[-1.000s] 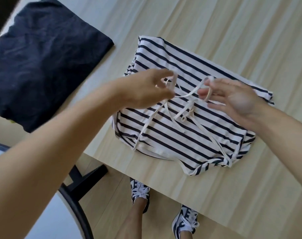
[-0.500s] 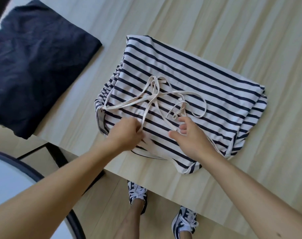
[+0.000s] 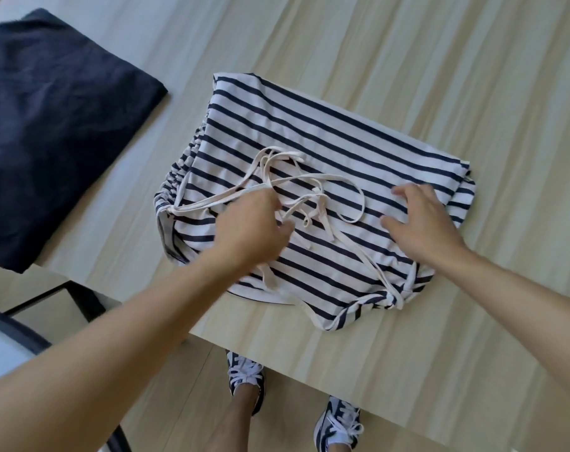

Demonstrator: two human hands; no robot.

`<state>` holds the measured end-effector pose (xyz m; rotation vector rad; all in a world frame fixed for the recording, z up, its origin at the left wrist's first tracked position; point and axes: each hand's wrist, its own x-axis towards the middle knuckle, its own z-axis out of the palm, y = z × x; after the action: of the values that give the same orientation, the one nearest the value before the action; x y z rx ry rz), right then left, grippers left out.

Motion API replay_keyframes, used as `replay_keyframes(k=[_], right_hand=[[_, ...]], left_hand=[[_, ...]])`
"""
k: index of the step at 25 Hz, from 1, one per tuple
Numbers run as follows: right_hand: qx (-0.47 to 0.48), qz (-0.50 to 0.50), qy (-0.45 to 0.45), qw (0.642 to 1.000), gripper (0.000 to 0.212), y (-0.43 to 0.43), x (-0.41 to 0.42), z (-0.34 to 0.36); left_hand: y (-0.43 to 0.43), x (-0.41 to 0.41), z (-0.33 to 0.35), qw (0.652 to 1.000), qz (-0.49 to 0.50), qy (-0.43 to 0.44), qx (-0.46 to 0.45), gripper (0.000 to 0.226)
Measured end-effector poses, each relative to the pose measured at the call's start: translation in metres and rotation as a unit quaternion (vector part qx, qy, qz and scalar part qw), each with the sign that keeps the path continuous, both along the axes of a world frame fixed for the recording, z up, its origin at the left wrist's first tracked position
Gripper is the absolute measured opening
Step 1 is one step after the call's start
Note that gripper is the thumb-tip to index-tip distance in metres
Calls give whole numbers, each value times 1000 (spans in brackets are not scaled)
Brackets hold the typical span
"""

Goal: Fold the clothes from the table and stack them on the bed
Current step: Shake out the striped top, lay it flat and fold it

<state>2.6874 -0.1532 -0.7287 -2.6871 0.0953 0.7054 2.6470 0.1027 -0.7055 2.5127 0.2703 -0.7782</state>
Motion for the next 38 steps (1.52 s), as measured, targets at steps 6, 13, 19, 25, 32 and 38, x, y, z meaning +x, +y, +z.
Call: replay_keyframes(k=[6, 13, 19, 25, 32, 38], right_hand=[[-82, 304, 79, 946, 77, -46, 50, -43], [-125, 179, 151, 964, 77, -106, -43, -35], [-31, 236, 237, 942, 104, -66, -167, 3], [-89, 357, 157, 916, 135, -61, -213, -30], [-21, 385, 38, 922, 51, -70, -189, -40], [192, 221, 287, 912, 9, -67, -89, 6]], left_hand=[[-109, -84, -43, 961, -272, -29, -28, 95], [-85, -83, -66, 913, -402, -14, 66, 90], [-16, -93, -51, 843, -510, 25, 167, 106], [33, -133, -72, 794, -581, 38, 176, 141], [37, -134, -75, 819, -557, -122, 57, 41], [10, -39, -22, 954, -229, 120, -154, 25]])
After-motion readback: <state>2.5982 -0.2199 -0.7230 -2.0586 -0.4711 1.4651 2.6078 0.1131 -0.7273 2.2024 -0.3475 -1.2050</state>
